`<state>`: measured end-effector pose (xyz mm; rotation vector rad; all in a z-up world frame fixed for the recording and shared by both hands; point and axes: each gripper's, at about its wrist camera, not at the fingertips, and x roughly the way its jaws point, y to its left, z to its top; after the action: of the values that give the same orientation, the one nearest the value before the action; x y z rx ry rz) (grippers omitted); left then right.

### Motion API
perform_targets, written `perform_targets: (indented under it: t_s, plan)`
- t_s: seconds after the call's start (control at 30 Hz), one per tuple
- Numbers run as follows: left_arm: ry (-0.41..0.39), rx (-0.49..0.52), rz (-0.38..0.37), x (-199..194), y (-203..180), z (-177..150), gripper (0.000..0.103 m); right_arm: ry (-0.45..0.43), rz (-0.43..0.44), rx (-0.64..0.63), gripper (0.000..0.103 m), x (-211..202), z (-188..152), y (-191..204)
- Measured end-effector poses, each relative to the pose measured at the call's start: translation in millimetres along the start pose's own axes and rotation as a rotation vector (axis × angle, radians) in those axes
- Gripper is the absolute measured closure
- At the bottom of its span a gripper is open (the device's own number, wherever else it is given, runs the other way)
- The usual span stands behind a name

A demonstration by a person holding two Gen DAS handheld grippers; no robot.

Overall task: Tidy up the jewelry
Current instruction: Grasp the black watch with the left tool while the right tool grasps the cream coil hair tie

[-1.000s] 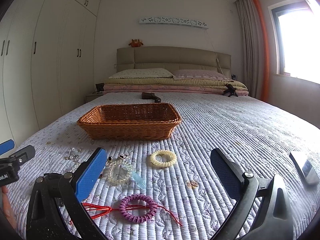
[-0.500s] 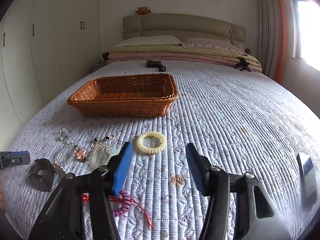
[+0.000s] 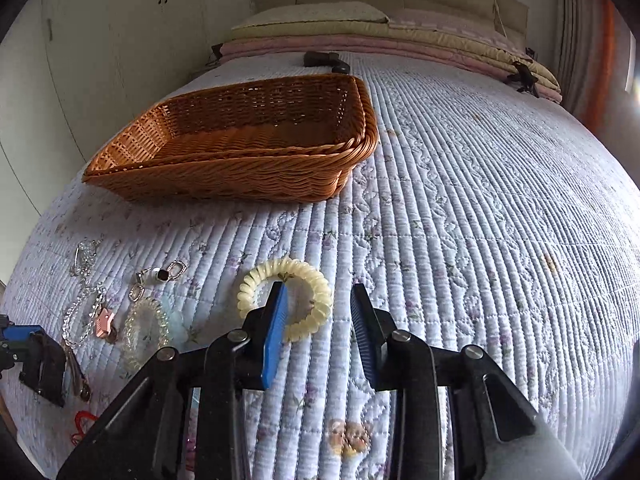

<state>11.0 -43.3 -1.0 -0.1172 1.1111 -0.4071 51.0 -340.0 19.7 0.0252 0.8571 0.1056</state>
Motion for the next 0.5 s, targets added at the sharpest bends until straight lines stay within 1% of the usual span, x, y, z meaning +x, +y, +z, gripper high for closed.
perform_targets:
  t_s: [0.03,0.07,0.1,0.13,0.17,0.23,0.33,0.4,0.5]
  plan:
    - [0.001,0.0,-0.001,0,0,1,0.077,0.016,0.002,-0.003,0.066,5,1,1]
    - [0.001,0.005,0.003,1,-1,2,0.081,0.028,-0.006,-0.013,0.069,9,2,2]
    - [0.002,0.012,-0.001,4,-3,3,0.085,0.037,-0.007,-0.025,0.075,13,2,4]
    - [0.001,0.018,0.001,5,-6,2,0.086,0.039,0.003,-0.034,0.08,14,1,6]
    - [-0.008,0.028,0.014,5,-9,1,0.086,0.042,0.008,-0.042,0.088,14,2,7]
    - [-0.029,0.049,0.036,5,-14,0,0.087,0.036,0.011,-0.058,0.088,13,1,11]
    - [-0.059,0.056,0.037,4,-16,-3,0.087,0.02,0.035,-0.087,0.089,7,-5,20]
    - [-0.085,0.056,0.025,3,-17,-4,0.087,0.015,0.057,-0.097,0.089,-1,-12,24]
    - [-0.115,0.049,0.003,-2,-17,-5,0.087,-0.008,0.058,-0.121,0.089,-11,-20,33]
